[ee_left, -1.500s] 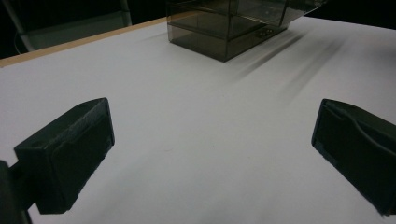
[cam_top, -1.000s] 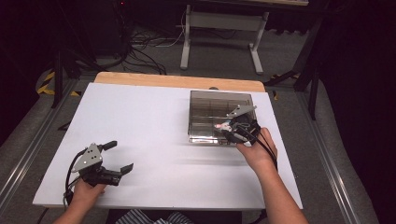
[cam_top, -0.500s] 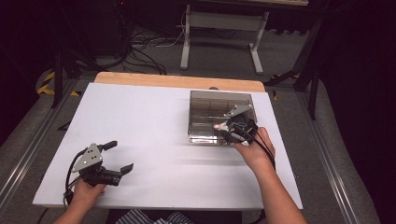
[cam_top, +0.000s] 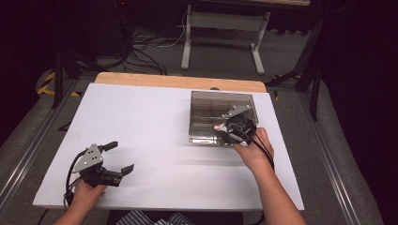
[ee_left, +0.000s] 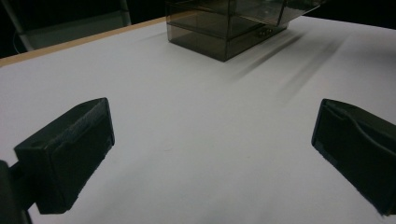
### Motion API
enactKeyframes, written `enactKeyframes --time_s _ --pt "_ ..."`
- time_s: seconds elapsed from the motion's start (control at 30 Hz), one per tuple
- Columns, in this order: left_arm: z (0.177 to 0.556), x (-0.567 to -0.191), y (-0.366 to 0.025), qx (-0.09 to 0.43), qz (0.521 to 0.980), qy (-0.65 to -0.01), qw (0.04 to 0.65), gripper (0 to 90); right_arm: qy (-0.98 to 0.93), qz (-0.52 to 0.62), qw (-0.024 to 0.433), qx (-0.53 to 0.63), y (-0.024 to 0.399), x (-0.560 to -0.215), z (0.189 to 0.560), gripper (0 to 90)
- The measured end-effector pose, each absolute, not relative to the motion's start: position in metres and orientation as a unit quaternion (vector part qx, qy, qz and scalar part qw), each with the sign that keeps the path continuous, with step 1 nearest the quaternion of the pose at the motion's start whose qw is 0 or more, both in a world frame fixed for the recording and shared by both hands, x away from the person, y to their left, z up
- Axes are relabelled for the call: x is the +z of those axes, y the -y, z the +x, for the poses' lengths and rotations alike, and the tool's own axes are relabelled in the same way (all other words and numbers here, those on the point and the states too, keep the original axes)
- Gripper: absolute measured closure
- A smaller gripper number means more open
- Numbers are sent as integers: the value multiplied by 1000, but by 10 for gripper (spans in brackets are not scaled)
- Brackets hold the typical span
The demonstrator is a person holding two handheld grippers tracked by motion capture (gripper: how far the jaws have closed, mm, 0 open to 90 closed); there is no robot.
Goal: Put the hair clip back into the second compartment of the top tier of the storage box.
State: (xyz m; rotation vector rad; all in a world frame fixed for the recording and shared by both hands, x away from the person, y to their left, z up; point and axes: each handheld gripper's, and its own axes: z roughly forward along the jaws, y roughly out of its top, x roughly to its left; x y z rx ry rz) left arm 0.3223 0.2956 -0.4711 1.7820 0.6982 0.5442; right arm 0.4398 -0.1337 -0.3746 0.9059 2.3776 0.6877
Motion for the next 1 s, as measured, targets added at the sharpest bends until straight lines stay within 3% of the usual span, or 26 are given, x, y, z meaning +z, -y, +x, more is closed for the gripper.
enactKeyframes --time_s 0.23,0.4,0.5,0.67,0.77,0.83,1.0 --pt "322 -471 -295 228 751 -294 546 0 -868 332 236 283 139 -369 438 368" --pt "322 -471 -296 225 751 -292 548 0 -856 338 227 318 148 -360 434 364" --pt "322 -471 -296 226 752 -291 546 0 -845 344 226 341 156 -355 431 462" --pt "322 -471 -296 223 751 -291 549 0 -835 352 231 354 164 -349 429 757" --pt "322 -471 -296 225 752 -290 547 0 -836 360 231 343 163 -352 432 855" --pt "322 -471 -296 225 753 -291 546 0 -840 365 226 331 162 -355 436 898" --pt "322 -471 -296 224 752 -290 547 0 -846 369 223 313 155 -361 442 900"
